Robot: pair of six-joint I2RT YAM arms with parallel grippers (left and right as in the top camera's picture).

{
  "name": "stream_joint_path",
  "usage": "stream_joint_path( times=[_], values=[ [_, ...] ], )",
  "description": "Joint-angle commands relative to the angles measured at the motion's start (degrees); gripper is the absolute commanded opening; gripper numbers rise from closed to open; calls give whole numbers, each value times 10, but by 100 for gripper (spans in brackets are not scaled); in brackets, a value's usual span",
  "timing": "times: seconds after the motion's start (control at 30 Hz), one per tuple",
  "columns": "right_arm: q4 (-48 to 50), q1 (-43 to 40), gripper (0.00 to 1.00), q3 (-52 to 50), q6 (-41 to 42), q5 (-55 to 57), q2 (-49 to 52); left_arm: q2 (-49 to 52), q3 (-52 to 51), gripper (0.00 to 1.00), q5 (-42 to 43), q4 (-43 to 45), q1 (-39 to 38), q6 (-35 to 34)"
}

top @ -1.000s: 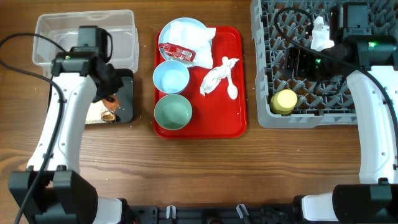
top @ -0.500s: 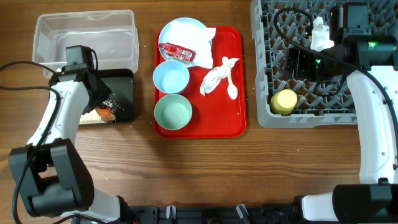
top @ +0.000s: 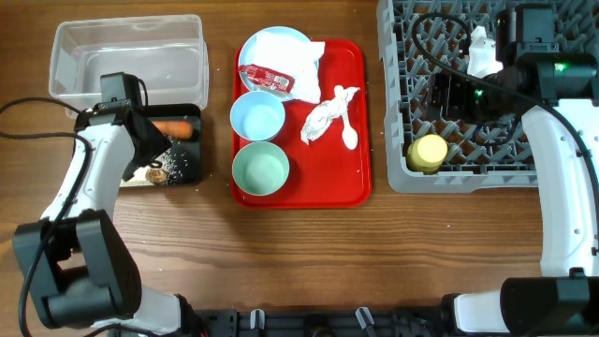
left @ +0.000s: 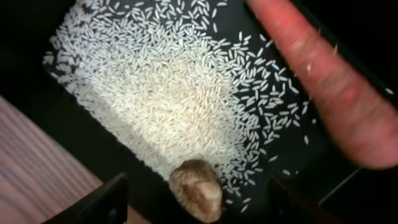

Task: Sort waste into correct bins and load items into the dishwasher rack
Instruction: 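Carry the carrot to the black tray and release it, then grasp the white tissue on the red tray with the left gripper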

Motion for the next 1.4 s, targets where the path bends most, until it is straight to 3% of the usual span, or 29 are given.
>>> stream_joint_path(
  times=[0.0,0.23,0.33,0.5,0.7,0.9,1.17,1.37],
  values=[
    [-1,2,88,8,-9,-1,-6,-82,54,74,-20,-37,3,2],
    [4,2,89,8,-10,-1,-6,-257,70,80,4,-82,2,2],
    [14,2,89,8,-9,-1,-6,-324,70,81,87,-80,-2,3],
    [26,2,91,8,-2,-2,-6,-354,70,83,191,-35,-70,92],
    [27,2,92,8,-2,-2,-6,-251,70,95,189,26,-209,123],
    [21,2,93,8,-3,-2,-6,-37,100,99,175,169,-329,186],
    [18,2,93,7,-4,-1,-6,175,186,99,113,230,-404,238],
    [18,2,93,7,-3,-1,-6,220,188,97,103,254,-422,267]
  ],
)
